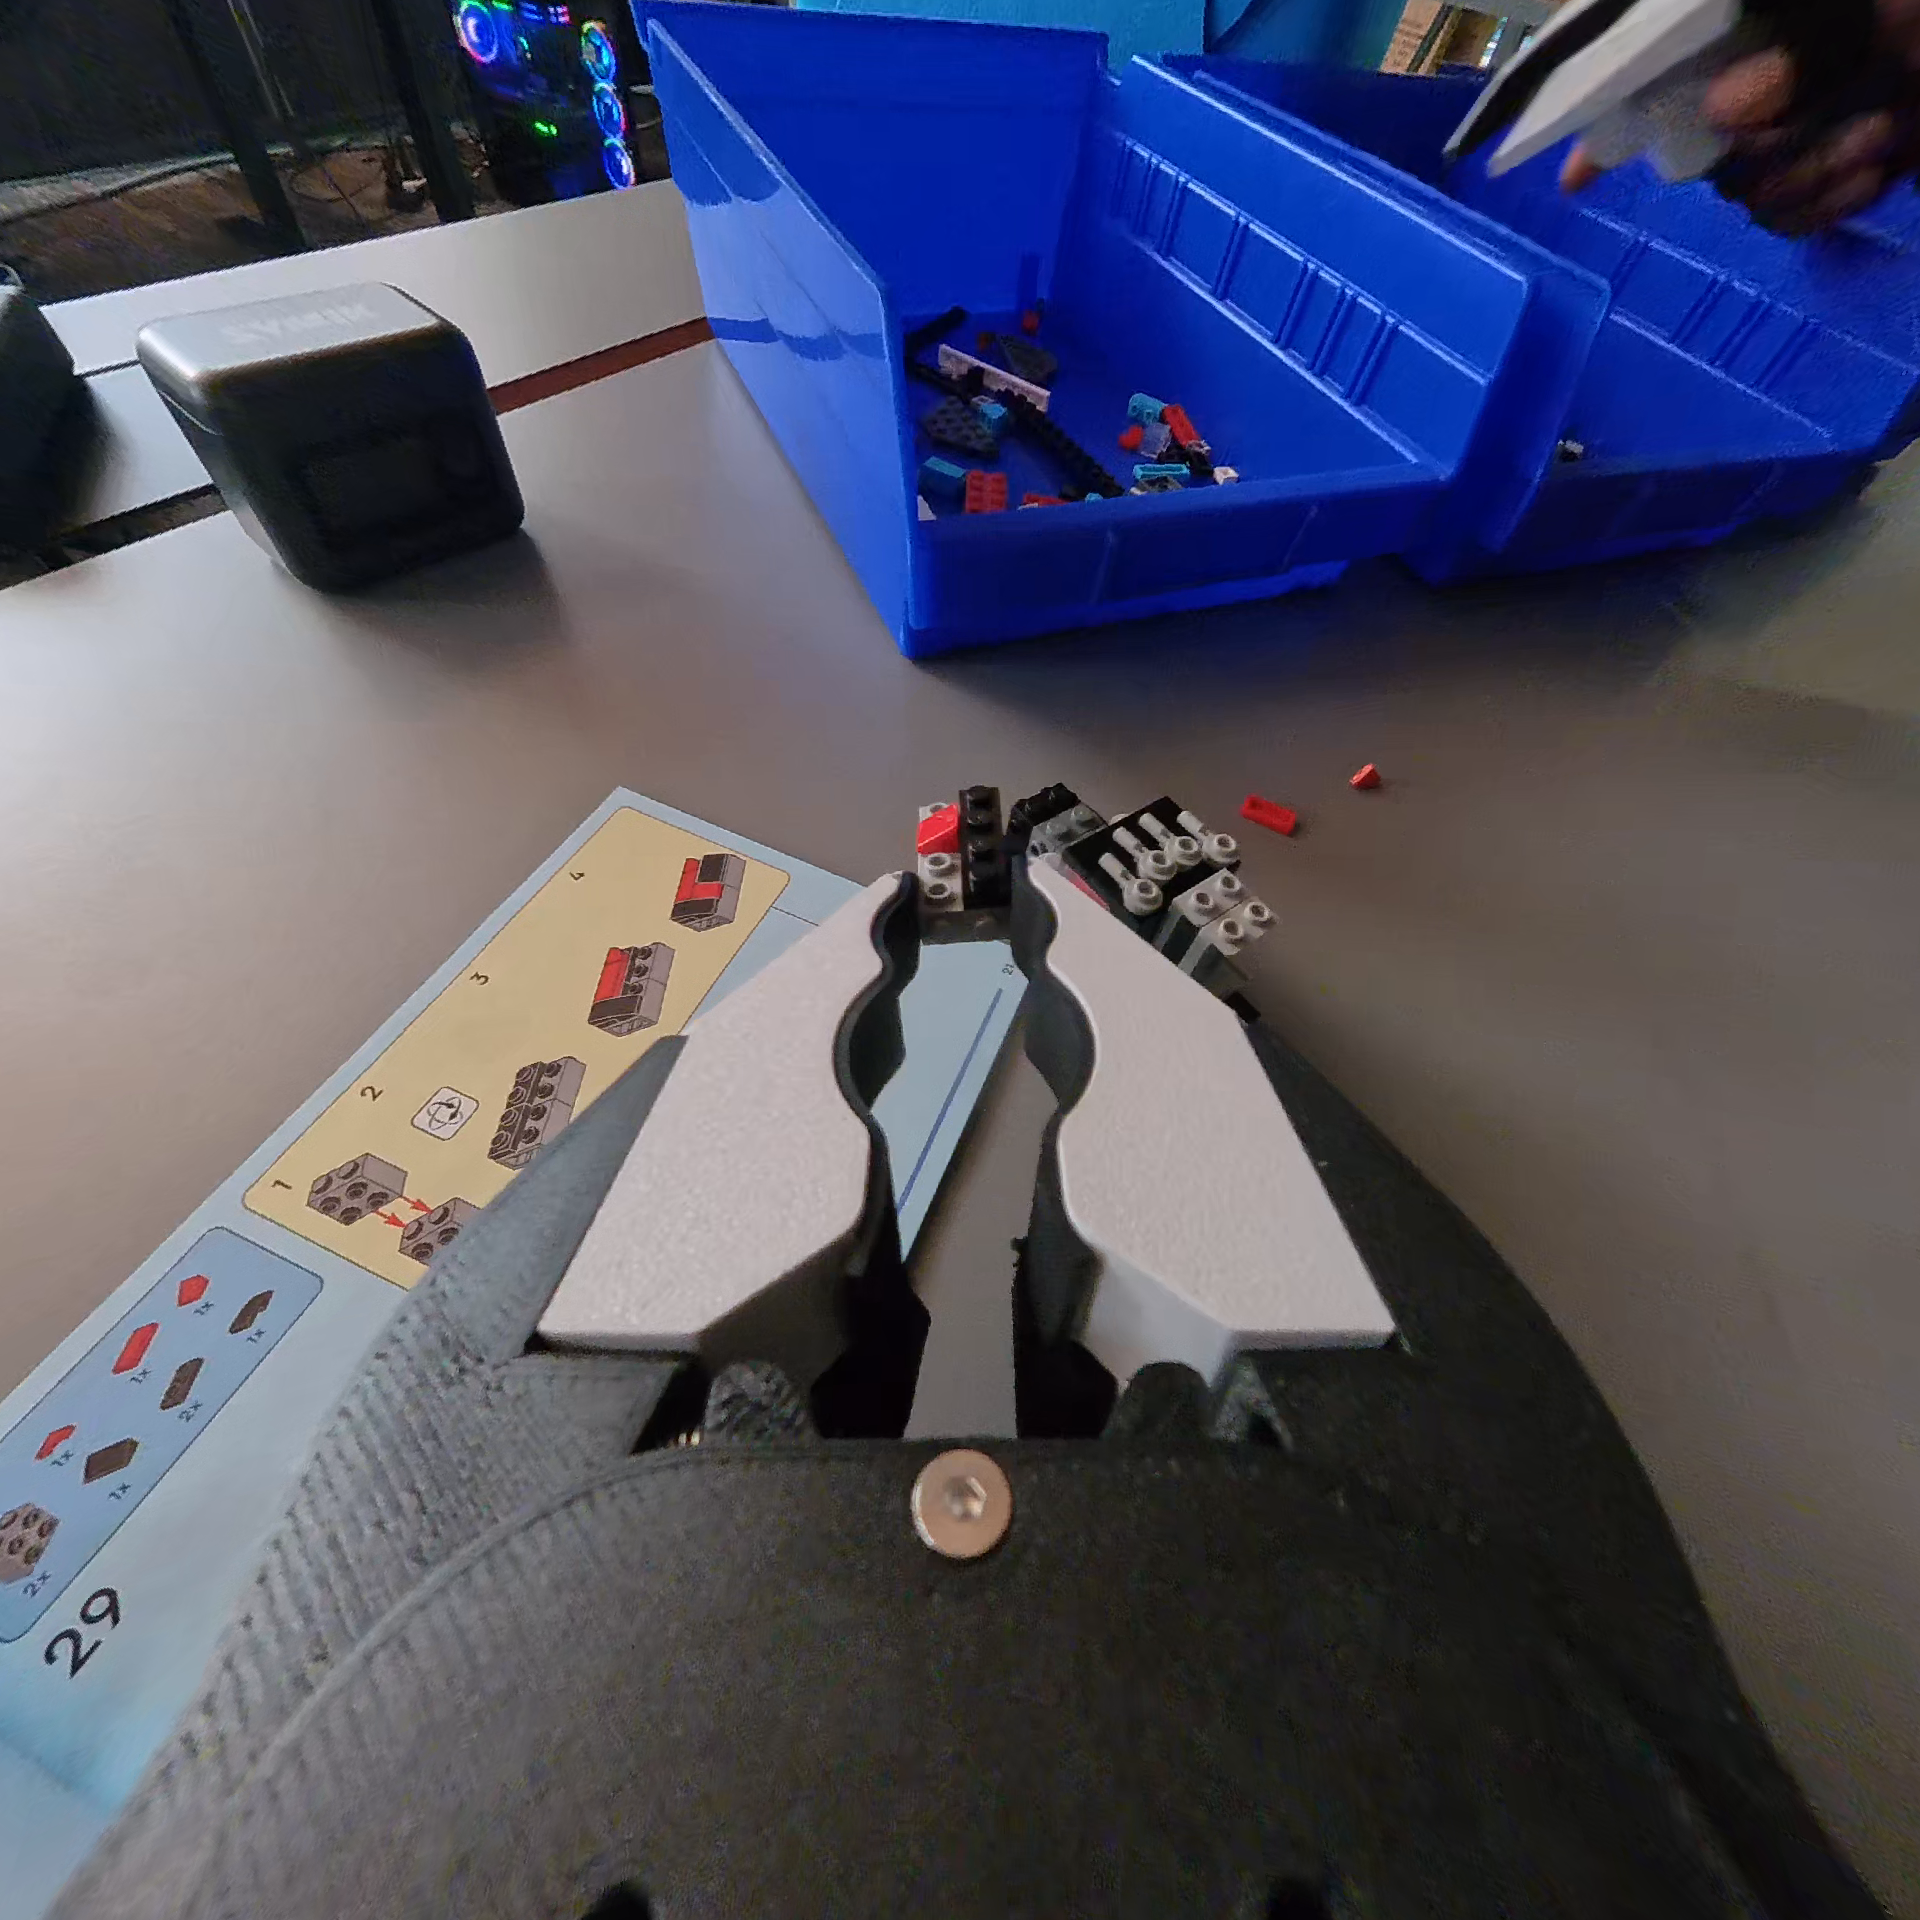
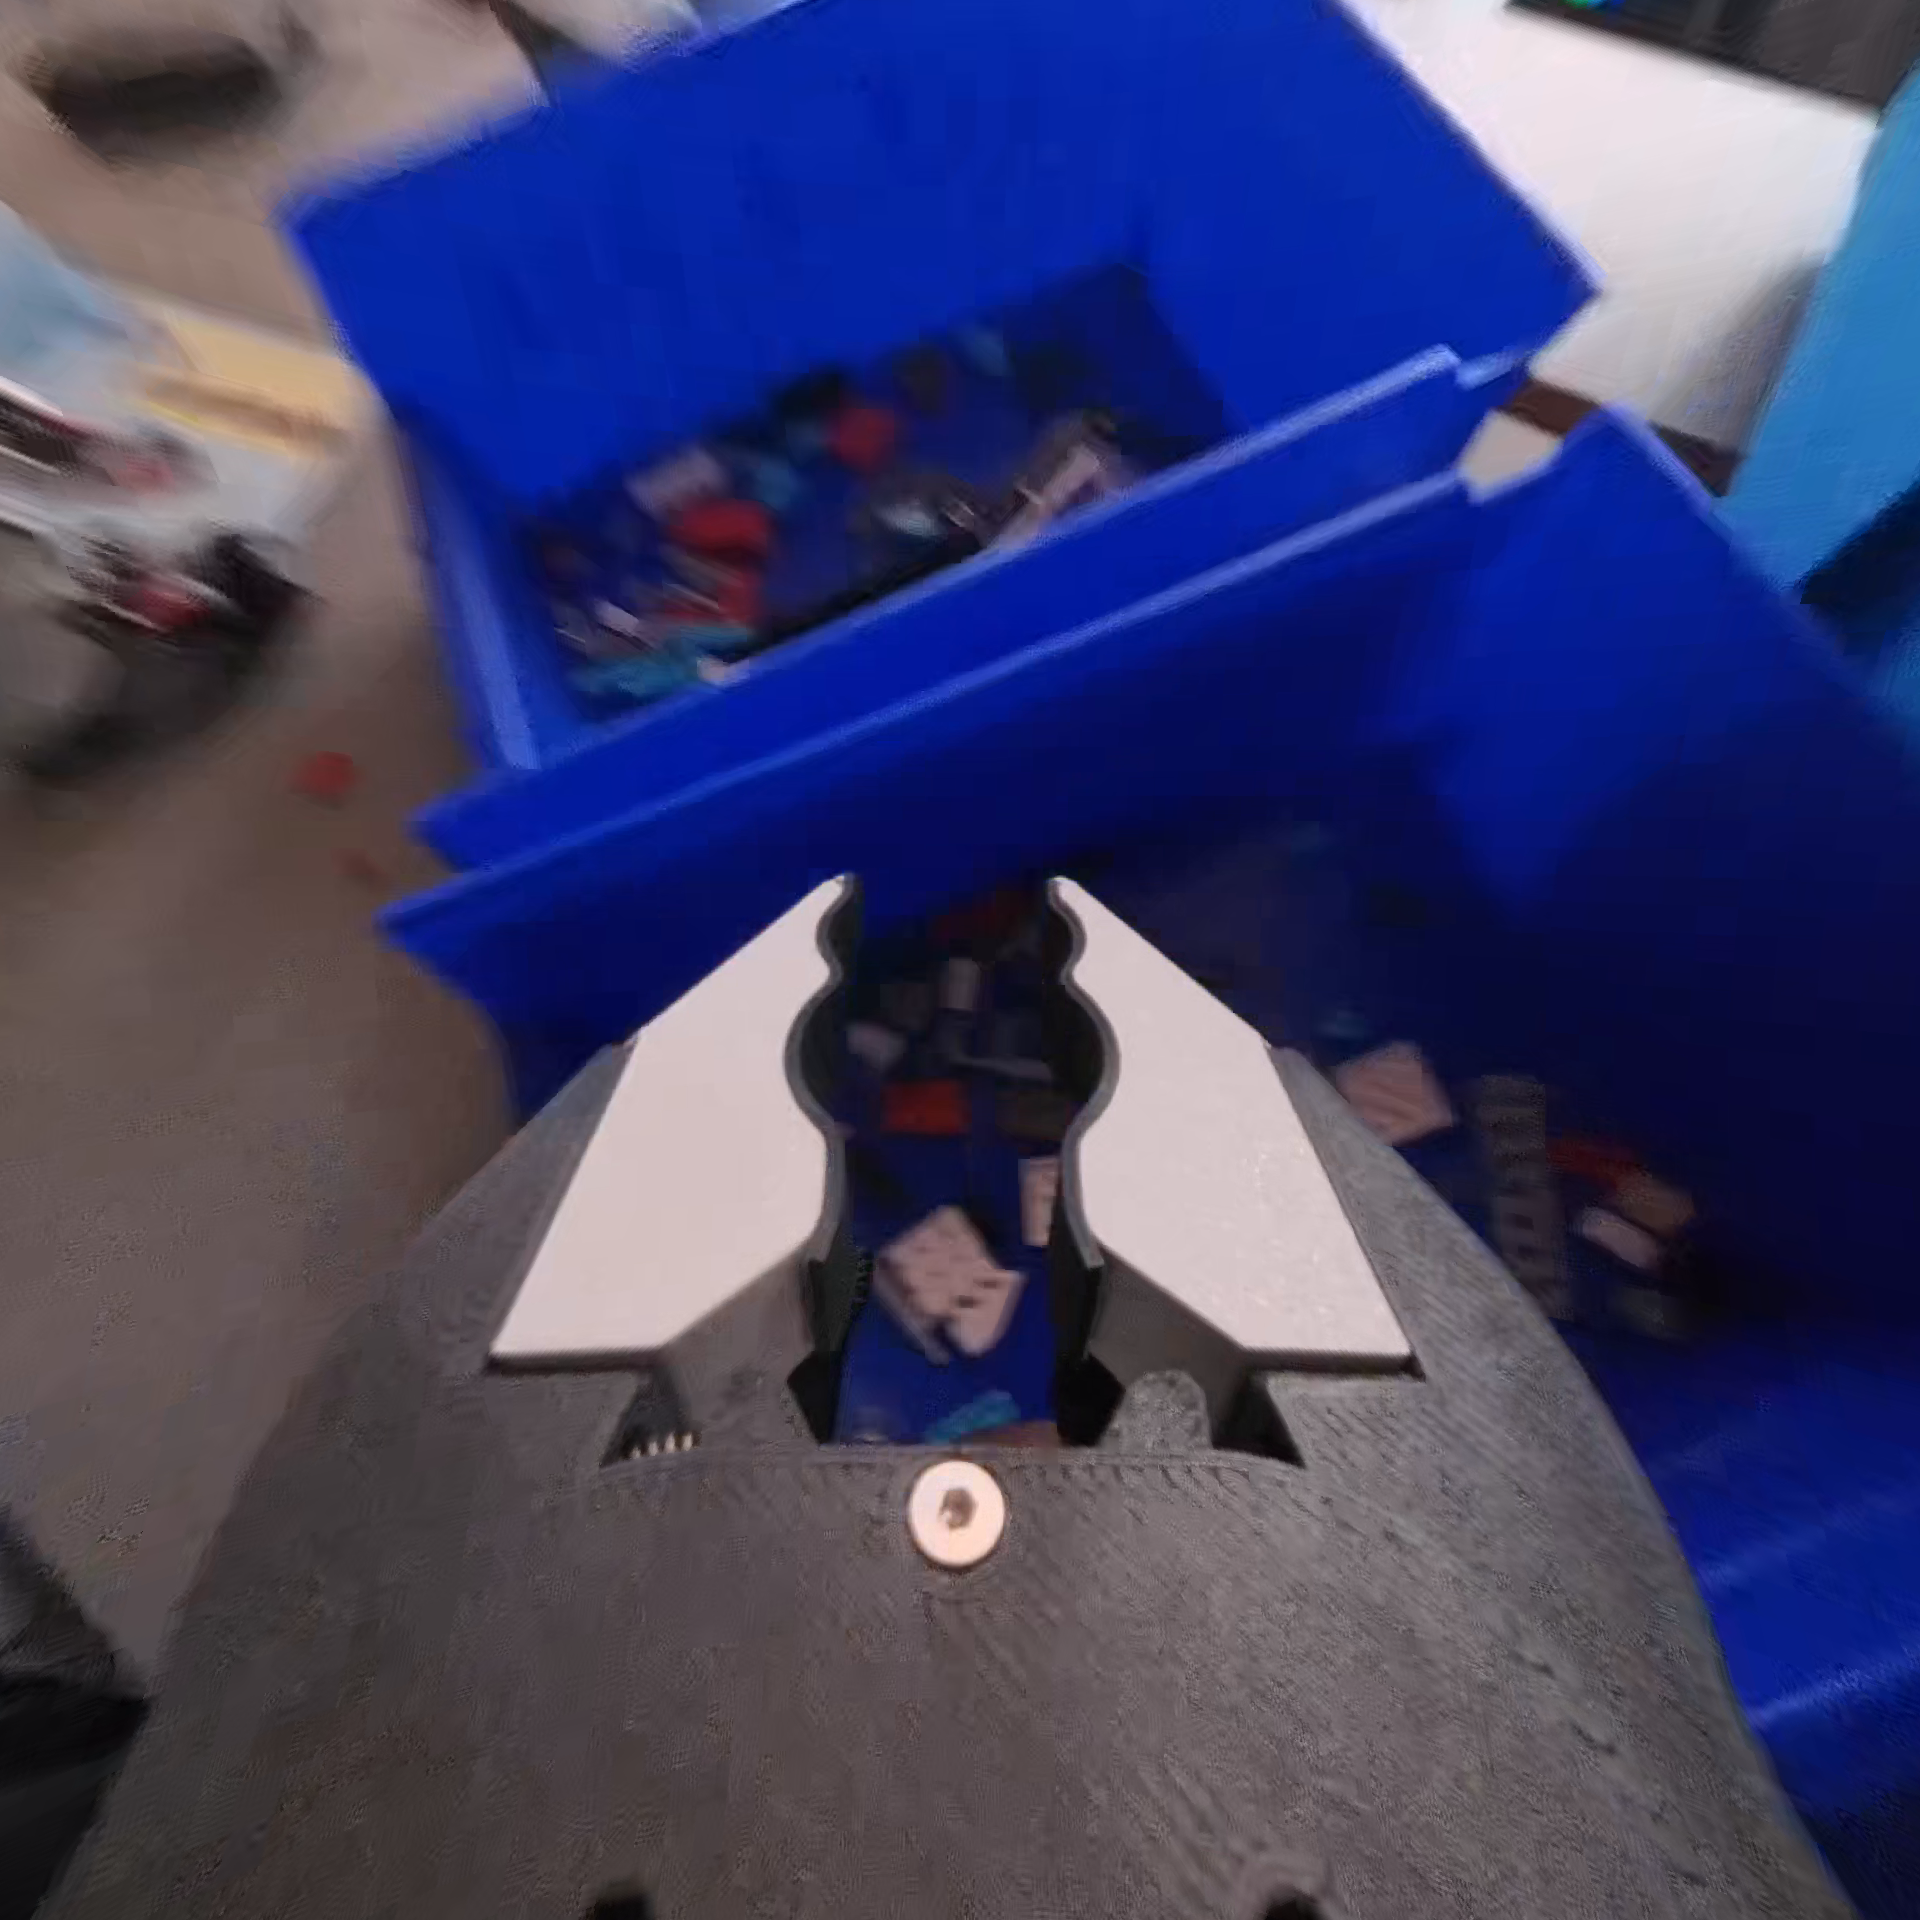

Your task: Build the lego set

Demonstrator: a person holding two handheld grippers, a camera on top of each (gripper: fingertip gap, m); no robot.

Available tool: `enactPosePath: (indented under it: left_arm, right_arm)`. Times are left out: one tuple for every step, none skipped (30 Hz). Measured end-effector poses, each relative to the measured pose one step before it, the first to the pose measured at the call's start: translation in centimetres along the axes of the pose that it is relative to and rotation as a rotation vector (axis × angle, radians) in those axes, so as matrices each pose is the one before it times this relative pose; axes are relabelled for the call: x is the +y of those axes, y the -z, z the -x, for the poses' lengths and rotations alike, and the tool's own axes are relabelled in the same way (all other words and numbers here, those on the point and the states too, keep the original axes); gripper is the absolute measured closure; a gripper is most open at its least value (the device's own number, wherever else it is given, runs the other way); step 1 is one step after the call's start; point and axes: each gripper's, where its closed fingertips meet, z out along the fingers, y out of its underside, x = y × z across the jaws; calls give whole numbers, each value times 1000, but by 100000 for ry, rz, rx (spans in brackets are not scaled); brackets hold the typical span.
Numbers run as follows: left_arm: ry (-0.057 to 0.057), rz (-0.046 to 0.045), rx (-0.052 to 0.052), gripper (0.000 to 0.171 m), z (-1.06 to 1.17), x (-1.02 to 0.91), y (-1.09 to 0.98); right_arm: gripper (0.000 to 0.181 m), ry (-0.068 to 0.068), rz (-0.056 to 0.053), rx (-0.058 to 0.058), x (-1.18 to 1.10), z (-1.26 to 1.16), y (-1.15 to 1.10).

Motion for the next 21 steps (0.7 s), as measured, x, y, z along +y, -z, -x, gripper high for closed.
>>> enactPosePath:
  left_arm:
    - [-284, -234, 89, 154, -43, -24, 17]
    - [-321, -363, -97, 154, -16, -40, 38]
    - [-427, -497, -172, 154, -28, -55, 57]
    - [-427, -617, -319, 154, -2, -80, 60]
    - [-178, -505, -235, 154, -15, -57, 65]
    - [254, -157, 122, 154, -36, -1, 42]
    - [206, -180, 152, 154, -44, -1, 46]
    - [31, -363, 159, 154, -42, -42, 47]
    - [161, -325, 292, 154, -33, -33, 41]
    - [276, -301, 320, 154, -16, -29, 28]
    - [376, -250, 283, 154, 9, -33, 37]
    - [460, -168, 336, 154, 12, -25, 14]
    - [394, -94, 359, 154, 0, -9, 2]
    - [184, -38, 275, 154, -16, -6, 6]
    - [-99, -85, 81, 154, -27, -16, 3]
    - [-431, -191, -110, 154, -27, -14, 25]
    - [-603, -261, -201, 154, -61, -33, 36]
    - [-320, -85, -246, 154, -80, 18, 62]
    - [-253, -277, -473, 154, -77, 5, 110]
    - [-277, -628, -564, 154, -79, -24, 169]
    - [12, -646, -256, 154, -93, -16, 218]
  right_arm:
    - [143, 2293, 8264, 2085, 260, -1325, -1072]
    - [142, 3243, 6783, 132, 196, -694, -1153]
    - [142, 3501, 6081, 64, 274, -504, -1185]
    - [142, 3267, 5525, 80, 345, -439, -1225]
    - [142, 2729, 4536, -558, 364, -283, -1189]
    - [142, 1126, 3815, -1215, 370, -174, -1087]
    - [142, -165, 2535, -1108, 253, -190, -879]
    - [142, -207, 565, -1028, 3, -171, -657]
    - [142, 245, -876, -2038, -164, 70, -427]
    - [144, 234, -585, -2087, -76, 121, -295]
    - [143, 257, 735, -523, 144, -74, -265]
    - [143, 84, 312, 59, 90, -114, -238]
    - [144, 331, 689, -80, 123, -44, -281]
    - [145, 576, 648, 410, 119, -67, -298]
    - [146, 1154, -249, 641, -54, -10, -213]
    - [148, 2040, -266, 1270, -121, -30, -81]
    - [150, 2008, 543, 548, -16, 96, -58]
    - [159, 1075, -141, -1024, -71, 359, -38]
    - [162, -395, -632, -49, -100, 198, -53]
    - [162, -253, -680, 715, -75, 23, -40]
    - [162, -186, -568, 590, -39, 6, -10]
